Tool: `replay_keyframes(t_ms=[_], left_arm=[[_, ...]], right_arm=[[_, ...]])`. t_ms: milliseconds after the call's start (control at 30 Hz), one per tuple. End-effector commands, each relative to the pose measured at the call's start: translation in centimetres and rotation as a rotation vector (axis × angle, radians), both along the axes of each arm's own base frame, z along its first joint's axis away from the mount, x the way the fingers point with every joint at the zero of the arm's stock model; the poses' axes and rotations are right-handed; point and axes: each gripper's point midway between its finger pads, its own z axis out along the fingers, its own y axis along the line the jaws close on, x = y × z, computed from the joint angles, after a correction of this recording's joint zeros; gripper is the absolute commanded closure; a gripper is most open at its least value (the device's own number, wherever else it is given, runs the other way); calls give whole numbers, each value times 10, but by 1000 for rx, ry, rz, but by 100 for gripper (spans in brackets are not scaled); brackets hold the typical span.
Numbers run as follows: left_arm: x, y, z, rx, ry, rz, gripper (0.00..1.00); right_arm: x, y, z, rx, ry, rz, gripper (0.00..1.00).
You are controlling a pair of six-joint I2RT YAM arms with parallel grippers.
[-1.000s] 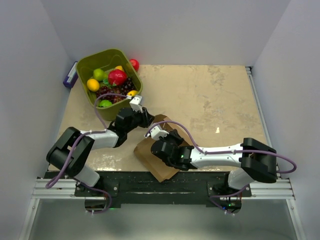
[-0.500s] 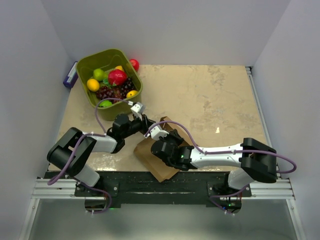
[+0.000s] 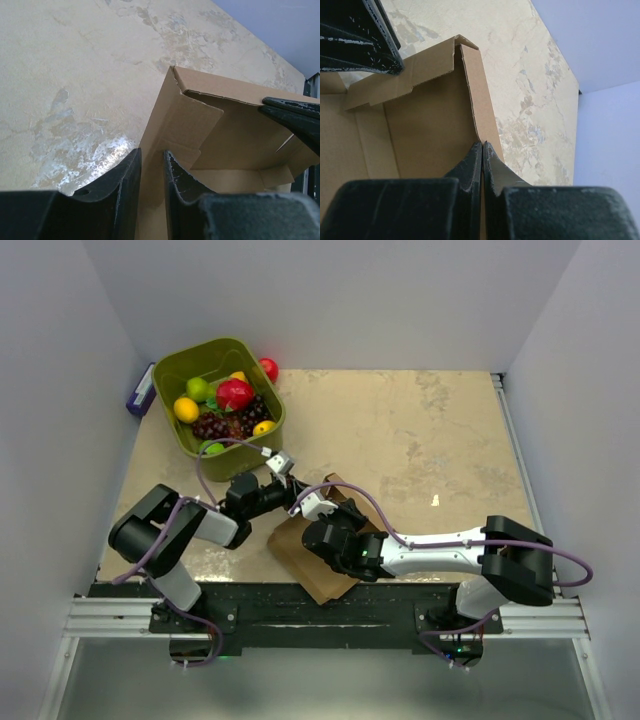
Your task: Fold the paper box
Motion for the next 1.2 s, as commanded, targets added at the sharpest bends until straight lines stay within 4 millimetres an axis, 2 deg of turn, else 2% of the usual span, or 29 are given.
replay_keyframes(t_ms=[0,267,733,967,1067,1167], left_arm=[[2,-9,18,-24,-126,-49,71],[11,-13,19,-4,-183,-62,69],[12,-25,17,0,-220,-140,54],[17,-23,14,19,-227,-122,46],[18,-24,11,23,-224,-126,46],[17,-24,7,29,-215,-129,49]], right_arm=[[-10,6,-26,9,84,63,100],[-11,8,-27,11,90,77,100],[-12,8,-28,14,96,89,100],[-12,8,-28,12,98,90,100],[-12,8,-28,13,97,89,100],[-13,8,-28,15,98,89,100]])
